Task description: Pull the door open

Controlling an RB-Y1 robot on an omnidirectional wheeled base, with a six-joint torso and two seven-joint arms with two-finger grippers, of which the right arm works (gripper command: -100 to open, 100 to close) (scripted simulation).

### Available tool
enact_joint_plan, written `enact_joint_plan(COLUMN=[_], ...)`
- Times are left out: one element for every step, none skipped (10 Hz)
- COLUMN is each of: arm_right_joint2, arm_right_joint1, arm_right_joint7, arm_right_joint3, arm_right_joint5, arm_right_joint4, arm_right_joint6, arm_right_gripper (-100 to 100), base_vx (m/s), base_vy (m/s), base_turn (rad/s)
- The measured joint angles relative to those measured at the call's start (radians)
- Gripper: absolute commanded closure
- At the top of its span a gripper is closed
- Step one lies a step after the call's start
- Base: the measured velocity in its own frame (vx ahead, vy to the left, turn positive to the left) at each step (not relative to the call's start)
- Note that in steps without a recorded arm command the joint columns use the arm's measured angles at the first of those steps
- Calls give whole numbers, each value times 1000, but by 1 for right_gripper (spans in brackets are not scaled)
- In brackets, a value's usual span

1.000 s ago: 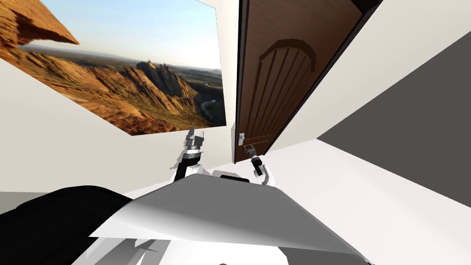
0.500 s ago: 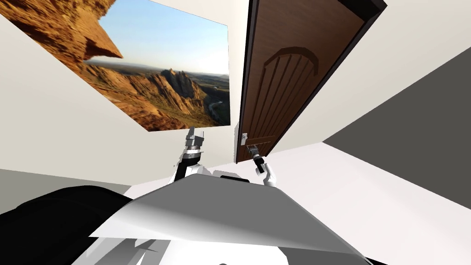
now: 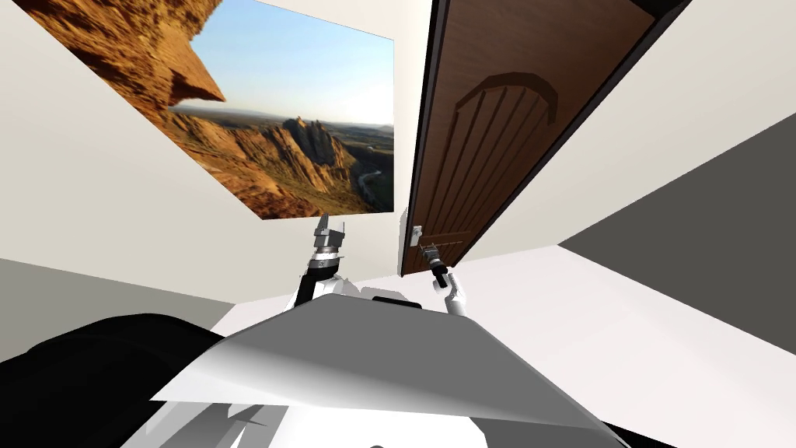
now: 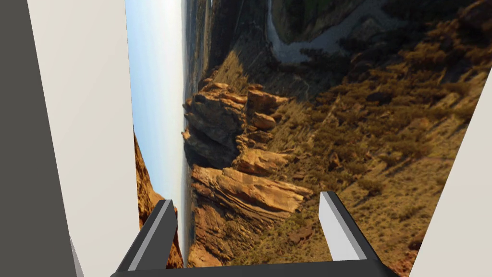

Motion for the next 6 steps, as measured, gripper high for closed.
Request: enact_joint_plan(arm_right_joint2=[3,9,11,16,25,34], arm_right_joint1=[-16,-30,-40,-55,-71,-99], arm_right_joint7=[8,19,25,32,45,60], arm_right_joint3=[-13,-29,-40,-54,-69,-89], arm_right_joint5=[-3,-7,-9,-13,-16,-22], arm_right_joint4=[17,35,46,63,84,116], arm_right_joint6=[2,1,1,1,-2,-5], arm_right_gripper=[-100,-100,-100,-100,-100,-100], base_vx=[27,37,51,55,75,133], base_vy=[-5,-7,-14,-22,-27,-48], base_turn=[85,83,89,74,102,126])
